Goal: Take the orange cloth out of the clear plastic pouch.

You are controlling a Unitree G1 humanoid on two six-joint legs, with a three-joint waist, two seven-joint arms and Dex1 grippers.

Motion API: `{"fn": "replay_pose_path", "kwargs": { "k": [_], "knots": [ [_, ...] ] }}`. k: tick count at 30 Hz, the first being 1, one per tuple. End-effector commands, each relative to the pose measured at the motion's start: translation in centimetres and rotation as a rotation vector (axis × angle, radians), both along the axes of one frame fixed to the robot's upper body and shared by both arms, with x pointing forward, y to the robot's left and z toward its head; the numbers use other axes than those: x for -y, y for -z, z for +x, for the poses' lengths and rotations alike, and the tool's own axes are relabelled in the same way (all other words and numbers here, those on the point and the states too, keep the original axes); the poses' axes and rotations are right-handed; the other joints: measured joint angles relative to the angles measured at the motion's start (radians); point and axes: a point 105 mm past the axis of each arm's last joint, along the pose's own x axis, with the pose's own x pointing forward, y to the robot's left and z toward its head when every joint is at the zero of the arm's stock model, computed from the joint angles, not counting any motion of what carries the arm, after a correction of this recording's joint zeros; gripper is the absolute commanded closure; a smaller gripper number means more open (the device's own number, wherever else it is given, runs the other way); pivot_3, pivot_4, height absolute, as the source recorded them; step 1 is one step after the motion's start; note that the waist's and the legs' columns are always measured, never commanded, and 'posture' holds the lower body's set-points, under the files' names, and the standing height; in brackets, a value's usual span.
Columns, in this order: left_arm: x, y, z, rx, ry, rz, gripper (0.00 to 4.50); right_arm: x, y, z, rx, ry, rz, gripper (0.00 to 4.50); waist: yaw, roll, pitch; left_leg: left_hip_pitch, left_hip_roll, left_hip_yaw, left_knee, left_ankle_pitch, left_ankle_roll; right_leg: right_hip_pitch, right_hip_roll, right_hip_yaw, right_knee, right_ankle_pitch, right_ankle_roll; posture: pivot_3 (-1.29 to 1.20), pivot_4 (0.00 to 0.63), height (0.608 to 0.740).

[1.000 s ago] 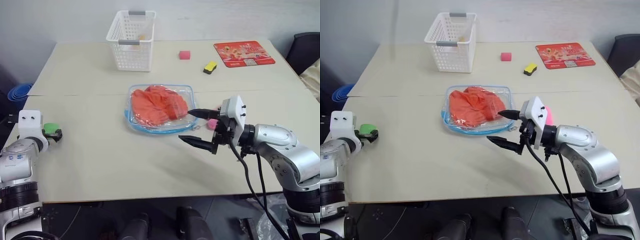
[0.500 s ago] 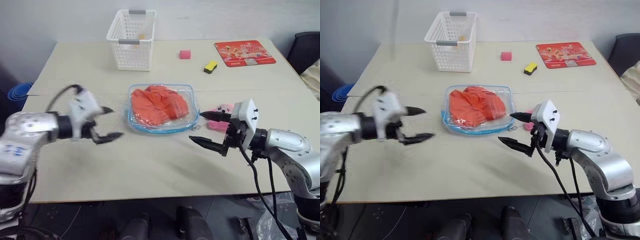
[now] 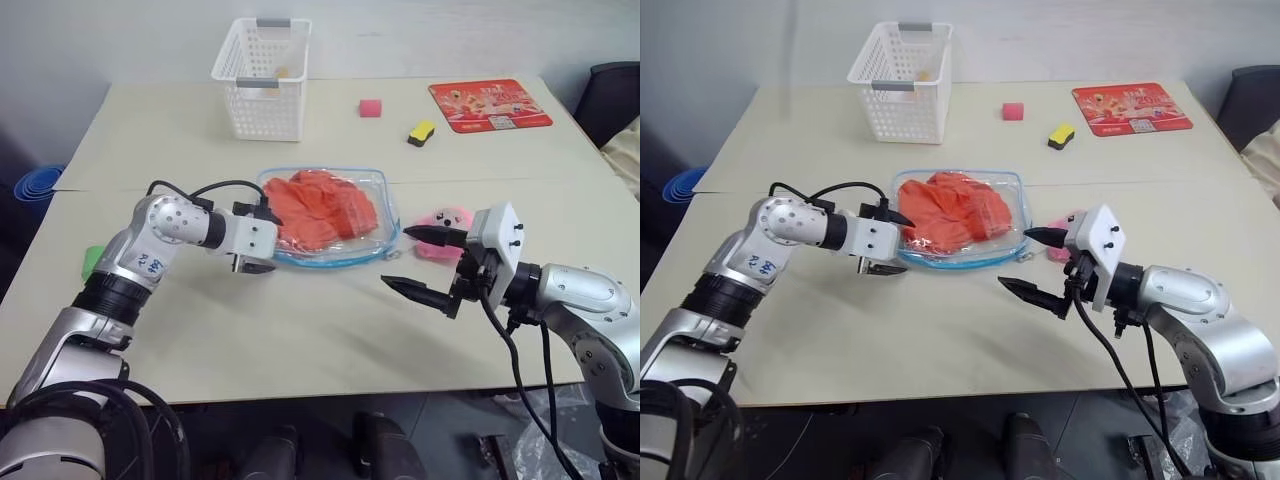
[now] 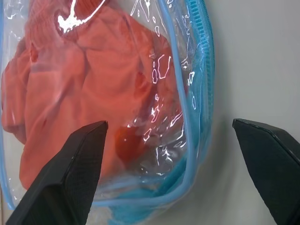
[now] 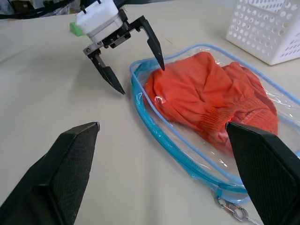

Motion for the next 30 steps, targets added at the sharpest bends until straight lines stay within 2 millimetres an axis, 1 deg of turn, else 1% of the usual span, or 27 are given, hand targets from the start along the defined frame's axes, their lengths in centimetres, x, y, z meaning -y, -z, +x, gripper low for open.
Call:
{"fn": "replay_pose_path", "kwargs": {
  "k": [1, 2, 4, 8, 11, 13, 16, 19, 22, 24, 27, 30],
  "knots": [
    [-0.1, -1.1, 0.4, 0.045, 0.006, -0.021, 0.94, 0.0, -0.9, -0.8, 0.043, -0.013, -0.007, 0.0, 0.0, 0.0, 0.0, 0.0, 0.0, 0.0, 0.0, 0.0, 0.0, 0.0, 0.0, 0.0, 0.0, 0.0, 0.0, 0.0, 0.15, 0.74],
    [-0.1, -1.1, 0.4, 0.046, 0.004, -0.024, 1.17, 0.1, -0.9, -0.9, 0.04, -0.014, -0.01, 0.0, 0.0, 0.0, 0.0, 0.0, 0.0, 0.0, 0.0, 0.0, 0.0, 0.0, 0.0, 0.0, 0.0, 0.0, 0.0, 0.0, 0.15, 0.74],
    [-0.1, -1.1, 0.5, 0.048, -0.001, -0.03, 1.84, 0.2, -0.8, -1.0, 0.036, -0.015, -0.013, 0.0, 0.0, 0.0, 0.0, 0.0, 0.0, 0.0, 0.0, 0.0, 0.0, 0.0, 0.0, 0.0, 0.001, 0.0, 0.0, 0.0, 0.15, 0.74],
    [-0.3, -1.1, 0.5, 0.057, -0.004, -0.033, 3.03, 0.2, -0.7, -1.0, 0.033, -0.014, -0.015, 0.0, -0.001, 0.0, 0.0, 0.0, 0.0, 0.0, 0.0, 0.0, 0.0, 0.0, 0.0, 0.0, 0.001, 0.0, 0.0, 0.0, 0.15, 0.74],
    [-0.2, -0.8, -0.1, 0.041, 0.026, -0.027, 3.9, 0.1, -0.7, -1.0, 0.032, -0.016, -0.015, 0.0, -0.001, 0.0, 0.0, 0.0, 0.0, 0.0, 0.001, 0.0, 0.0, 0.0, 0.0, 0.0, 0.001, 0.0, 0.0, 0.0, 0.15, 0.74],
    [0.1, -0.6, -1.1, 0.025, 0.076, -0.023, 4.48, 0.1, -0.7, -1.0, 0.031, -0.019, -0.018, 0.0, -0.002, 0.0, 0.0, 0.0, 0.0, 0.0, 0.001, 0.0, 0.0, 0.0, 0.0, 0.0, 0.001, 0.0, 0.0, 0.0, 0.15, 0.74],
    [0.5, -0.2, -3.1, -0.027, 0.141, -0.034, 4.48, 0.3, -0.4, -1.2, 0.017, -0.033, -0.04, 0.0, -0.003, 0.0, 0.0, 0.0, 0.0, 0.0, 0.0, 0.0, 0.0, 0.0, 0.0, 0.001, 0.001, 0.0, 0.0, 0.0, 0.15, 0.74],
    [0.5, 0.0, -4.9, -0.045, 0.174, -0.022, 4.48, 0.9, 0.0, -2.0, -0.019, -0.063, -0.076, 0.0, -0.002, 0.0, 0.0, 0.0, 0.0, -0.001, 0.0, 0.0, 0.0, 0.0, 0.0, 0.001, 0.001, 0.0, 0.0, 0.0, 0.15, 0.74],
    [-0.2, 0.6, -6.7, -0.059, 0.155, 0.015, 4.48, 2.0, 0.6, -3.3, -0.076, -0.091, -0.118, 0.0, 0.0, 0.0, 0.0, -0.001, 0.0, -0.002, 0.0, 0.0, 0.001, 0.001, 0.0, 0.002, 0.0, 0.0, 0.0, 0.0, 0.15, 0.74],
    [-0.3, 1.1, -7.5, -0.064, 0.11, 0.03, 4.48, 2.6, 0.9, -4.0, -0.108, -0.1, -0.14, 0.0, 0.001, 0.0, 0.0, -0.001, 0.0, -0.002, 0.0, 0.0, 0.001, 0.001, 0.0, 0.002, 0.0, 0.0, 0.0, 0.0, 0.15, 0.74],
    [0.4, 1.6, -9.1, -0.092, 0.049, 0.022, 4.48, 3.4, 0.9, -4.9, -0.139, -0.098, -0.143, 0.0, 0.002, 0.0, 0.0, 0.0, 0.001, -0.002, 0.0, -0.001, 0.001, 0.002, 0.0, 0.002, 0.0, 0.0, 0.0, 0.0, 0.15, 0.74],
    [1.0, 1.7, -9.8, -0.082, 0.024, 0.012, 4.48, 3.7, 0.7, -5.3, -0.146, -0.095, -0.134, 0.0, 0.003, 0.0, 0.0, 0.0, 0.001, -0.002, 0.001, -0.001, 0.001, 0.002, 0.0, 0.002, 0.0, 0.0, 0.0, 0.0, 0.15, 0.74]
  ]
}}
